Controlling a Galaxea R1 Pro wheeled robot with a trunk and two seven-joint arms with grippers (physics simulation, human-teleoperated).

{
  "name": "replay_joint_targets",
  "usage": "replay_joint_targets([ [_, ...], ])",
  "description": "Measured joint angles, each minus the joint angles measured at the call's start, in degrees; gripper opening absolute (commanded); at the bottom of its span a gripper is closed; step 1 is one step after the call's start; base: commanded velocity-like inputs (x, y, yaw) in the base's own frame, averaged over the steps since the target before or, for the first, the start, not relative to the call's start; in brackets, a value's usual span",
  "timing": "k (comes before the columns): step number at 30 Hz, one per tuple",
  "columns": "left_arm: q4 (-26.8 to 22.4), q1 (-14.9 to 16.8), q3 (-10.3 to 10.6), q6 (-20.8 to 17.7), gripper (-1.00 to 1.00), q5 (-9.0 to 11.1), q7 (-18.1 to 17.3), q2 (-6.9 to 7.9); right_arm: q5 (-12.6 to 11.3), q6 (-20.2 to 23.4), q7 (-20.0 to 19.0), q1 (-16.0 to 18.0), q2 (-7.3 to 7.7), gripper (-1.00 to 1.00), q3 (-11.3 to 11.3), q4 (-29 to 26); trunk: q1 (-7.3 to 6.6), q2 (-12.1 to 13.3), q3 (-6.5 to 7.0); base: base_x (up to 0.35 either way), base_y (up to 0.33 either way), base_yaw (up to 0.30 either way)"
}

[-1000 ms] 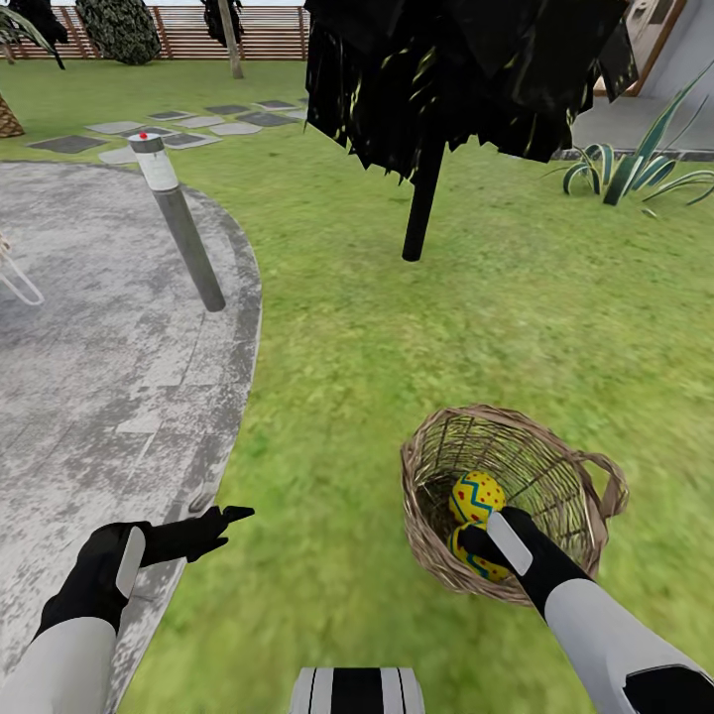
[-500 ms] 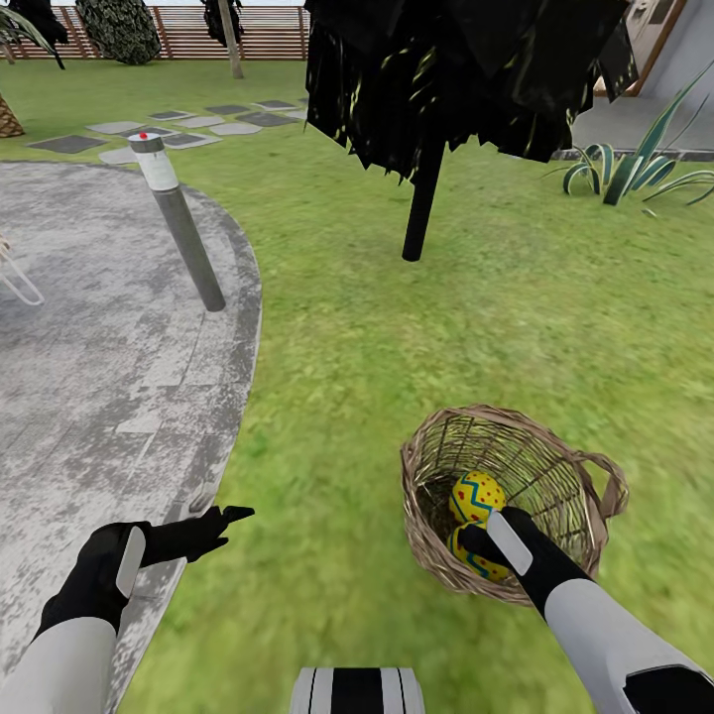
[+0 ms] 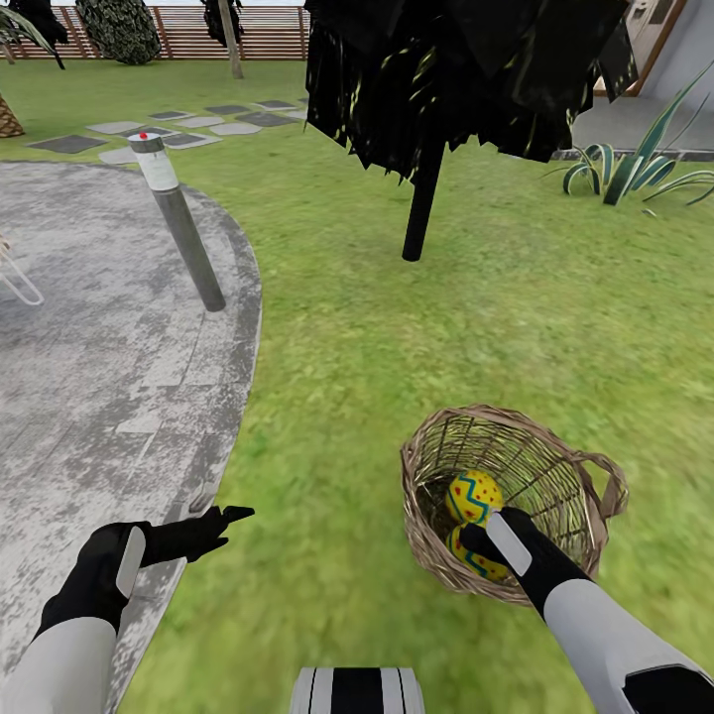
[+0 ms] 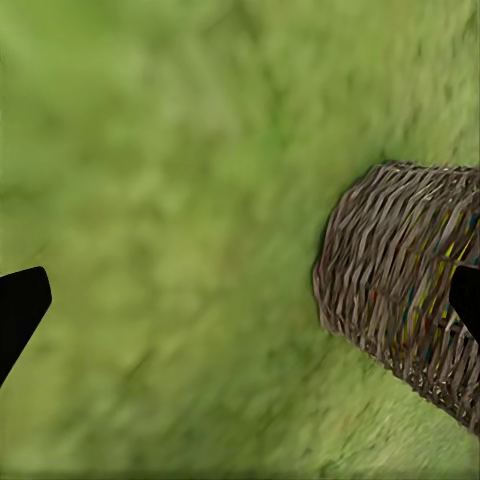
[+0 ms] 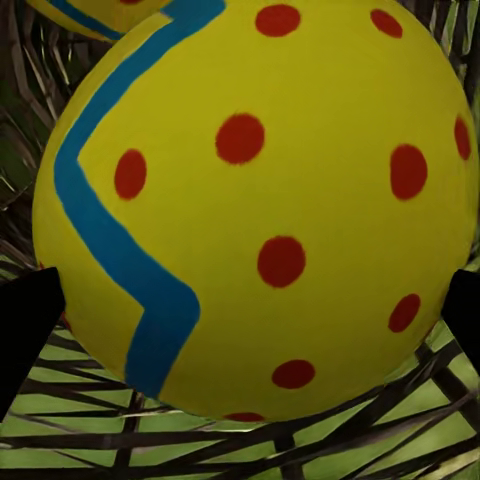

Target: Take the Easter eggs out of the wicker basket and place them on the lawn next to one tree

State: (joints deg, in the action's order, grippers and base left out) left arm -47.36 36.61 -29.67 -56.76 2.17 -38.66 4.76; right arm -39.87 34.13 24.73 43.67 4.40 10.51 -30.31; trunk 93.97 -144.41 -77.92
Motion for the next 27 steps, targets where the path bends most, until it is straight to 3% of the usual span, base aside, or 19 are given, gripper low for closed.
replay_joint_targets([
  [27,0.0,0.0,0.0,0.0,1.00,0.0,0.0,0.00,0.0,0.0,0.0,0.0,-0.09,-1.00,0.0,0.2,0.00,0.0,0.00,0.000,0.000,0.000],
])
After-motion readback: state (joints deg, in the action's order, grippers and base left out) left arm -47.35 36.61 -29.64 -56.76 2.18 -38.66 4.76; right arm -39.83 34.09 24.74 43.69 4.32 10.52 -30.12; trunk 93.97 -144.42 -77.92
